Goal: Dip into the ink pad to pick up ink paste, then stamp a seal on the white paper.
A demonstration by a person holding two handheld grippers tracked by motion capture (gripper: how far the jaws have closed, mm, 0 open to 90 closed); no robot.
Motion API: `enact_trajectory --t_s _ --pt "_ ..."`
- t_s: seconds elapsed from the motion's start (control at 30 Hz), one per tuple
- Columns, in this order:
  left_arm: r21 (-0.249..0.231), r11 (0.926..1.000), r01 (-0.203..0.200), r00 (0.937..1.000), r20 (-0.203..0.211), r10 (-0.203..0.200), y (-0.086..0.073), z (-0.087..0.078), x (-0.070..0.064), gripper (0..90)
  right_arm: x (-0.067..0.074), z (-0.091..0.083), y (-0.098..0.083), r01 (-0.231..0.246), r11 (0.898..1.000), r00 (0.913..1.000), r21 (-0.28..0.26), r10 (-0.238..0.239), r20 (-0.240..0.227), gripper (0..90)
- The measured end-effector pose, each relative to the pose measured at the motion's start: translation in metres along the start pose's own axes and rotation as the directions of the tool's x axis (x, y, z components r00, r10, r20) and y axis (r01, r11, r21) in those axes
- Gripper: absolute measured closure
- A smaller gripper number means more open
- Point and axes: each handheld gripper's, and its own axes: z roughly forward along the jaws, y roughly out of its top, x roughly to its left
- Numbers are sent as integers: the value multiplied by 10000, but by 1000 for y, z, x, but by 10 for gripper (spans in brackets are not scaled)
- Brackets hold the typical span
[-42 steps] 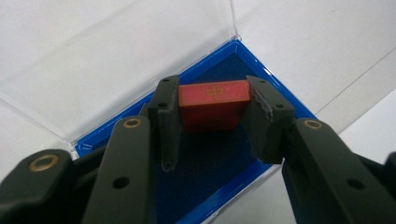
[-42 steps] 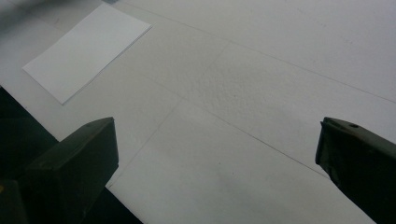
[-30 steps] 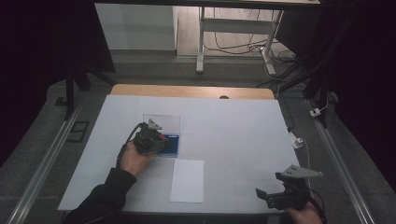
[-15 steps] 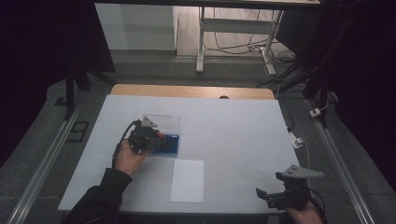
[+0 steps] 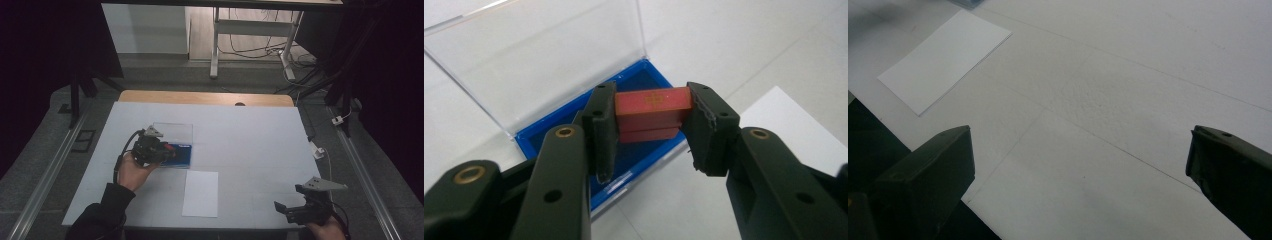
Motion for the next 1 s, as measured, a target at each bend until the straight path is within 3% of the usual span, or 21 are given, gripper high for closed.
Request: enact_trajectory --t_s 0.6,0.73,1.0 --pt "-189 9986 -503 9980 364 509 1 -10 -20 585 -1 -1 0 -58 10000 10000 -50 57 -49 0" --pt "-210 9961 -856 9957 345 863 1 -10 -28 585 -1 0 0 -47 10000 10000 -48 47 -48 0" --pt "-161 9939 -1091 9912 743 1100 0 -11 -45 585 -1 0 0 -56 10000 10000 -67 56 -44 0"
